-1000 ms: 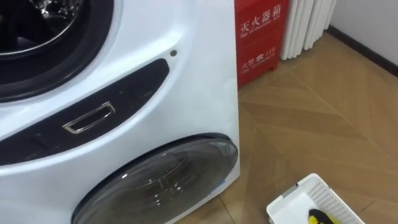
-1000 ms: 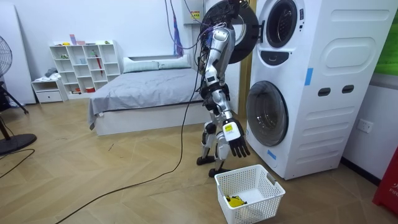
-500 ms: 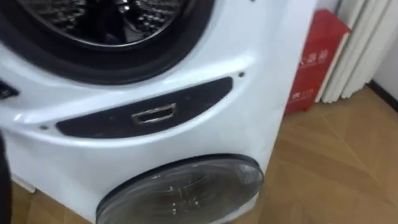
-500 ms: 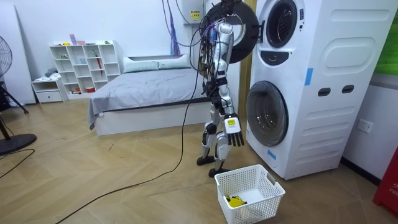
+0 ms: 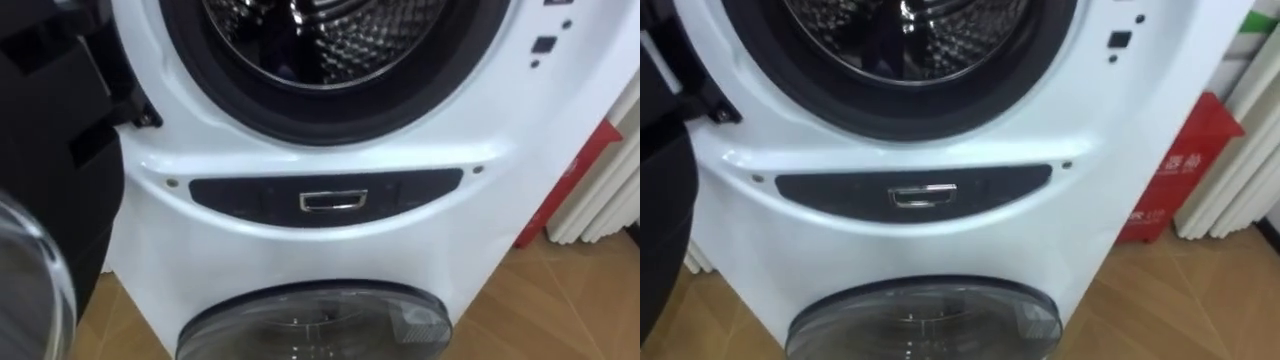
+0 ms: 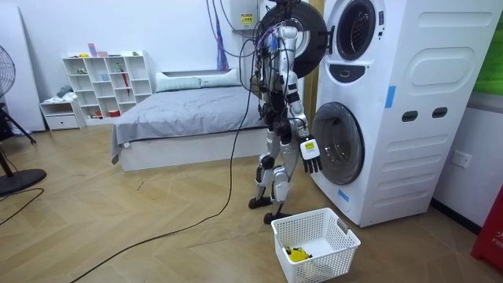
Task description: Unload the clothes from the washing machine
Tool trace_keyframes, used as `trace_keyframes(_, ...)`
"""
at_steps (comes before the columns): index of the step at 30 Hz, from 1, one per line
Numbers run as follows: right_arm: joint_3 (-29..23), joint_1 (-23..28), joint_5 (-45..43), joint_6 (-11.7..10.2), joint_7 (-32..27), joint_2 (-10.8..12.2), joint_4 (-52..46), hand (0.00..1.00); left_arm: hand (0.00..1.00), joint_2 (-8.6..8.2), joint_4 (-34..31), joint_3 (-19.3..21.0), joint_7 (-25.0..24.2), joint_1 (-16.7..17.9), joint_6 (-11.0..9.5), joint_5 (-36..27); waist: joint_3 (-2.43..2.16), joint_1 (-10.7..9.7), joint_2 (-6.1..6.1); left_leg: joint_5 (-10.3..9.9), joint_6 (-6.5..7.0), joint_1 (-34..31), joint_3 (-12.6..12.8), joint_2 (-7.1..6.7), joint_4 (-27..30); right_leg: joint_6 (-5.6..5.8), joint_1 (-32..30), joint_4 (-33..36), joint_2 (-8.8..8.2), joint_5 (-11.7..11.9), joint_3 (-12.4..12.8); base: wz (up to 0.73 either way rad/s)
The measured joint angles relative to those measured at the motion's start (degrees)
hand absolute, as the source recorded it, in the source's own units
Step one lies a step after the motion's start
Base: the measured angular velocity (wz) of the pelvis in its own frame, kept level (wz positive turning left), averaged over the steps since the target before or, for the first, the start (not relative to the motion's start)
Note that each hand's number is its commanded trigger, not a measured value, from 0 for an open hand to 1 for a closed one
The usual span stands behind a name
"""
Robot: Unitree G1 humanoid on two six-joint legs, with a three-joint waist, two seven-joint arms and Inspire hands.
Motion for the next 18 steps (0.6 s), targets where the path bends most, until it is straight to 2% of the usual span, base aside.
trace_keyframes(2, 0.6, 0.0, 0.1, 0.0, 0.2, -0.1, 0.5, 0.00, 0.00, -0.02, 0.8, 0.1, -0.1, 0.0, 0.5, 1.2, 0.25, 0.2, 0.03, 0.0, 0.00, 0.6, -0.2, 0.02, -0.1, 0.00, 0.7, -0.2, 0.05, 0.0, 0.0, 0.00)
trace_keyframes(5, 1.6, 0.5, 1.2, 0.0, 0.3, -0.1, 0.4, 0.00, 0.00, -0.10, 1.3, 0.4, -0.2, 0.4, 1.3, 3.2, 0.35, 0.8, -0.01, -0.1, -0.13, 1.4, -0.5, 0.05, -0.2, -0.01, 1.8, -1.0, 0.23, 0.0, 0.2, 0.02)
trace_keyframes(6, 1.6, 0.8, 1.4, 0.0, 0.4, -0.1, 0.4, 0.00, 0.00, -0.12, 1.1, 0.8, -0.2, 0.4, 1.8, 3.6, 0.28, 1.0, 0.02, -0.6, -0.26, 1.6, -1.2, 0.23, -0.3, 0.01, 2.0, -0.9, 0.58, -0.1, 0.3, 0.10)
trace_keyframes(7, 1.6, 0.8, 1.4, 0.1, 0.5, 0.0, 0.3, 0.00, 0.00, -0.19, 1.1, 2.0, -0.3, 0.3, 2.1, 4.4, 0.41, 1.2, 0.26, -1.2, -0.17, 1.8, -1.5, 0.55, -0.5, -0.03, 2.1, -0.9, 1.02, -0.1, 0.3, 0.08)
trace_keyframes(11, 1.6, 1.3, 1.3, 0.5, 1.5, 0.0, 0.1, 0.00, 0.00, -0.47, 0.7, 4.8, -0.4, 0.9, 3.5, 6.2, 0.12, 1.7, -0.42, -1.5, -0.32, 2.5, -1.6, 0.79, -0.5, -0.15, 3.2, -1.0, 1.22, -0.1, -0.1, 0.01)
trace_keyframes(16, 1.4, 2.0, 1.1, 0.5, 1.8, 0.0, -0.1, 0.00, 0.00, -0.90, -0.2, 8.1, -1.1, 1.5, 3.8, 8.2, -0.03, 1.6, -0.10, -1.5, -0.33, 2.7, -1.6, 0.91, -0.4, -0.17, 3.7, -1.4, 1.31, -0.1, -0.2, 0.00)
trace_keyframes(18, 0.6, 2.0, 0.7, 0.4, 2.0, 0.0, -0.1, 0.00, 0.00, -1.23, -0.2, 8.6, -1.1, 1.4, 4.0, 8.2, -0.12, 1.5, 0.11, -1.5, -0.34, 3.0, -1.6, 0.93, -0.4, -0.20, 4.2, -1.8, 1.20, -0.1, -1.0, 0.02)
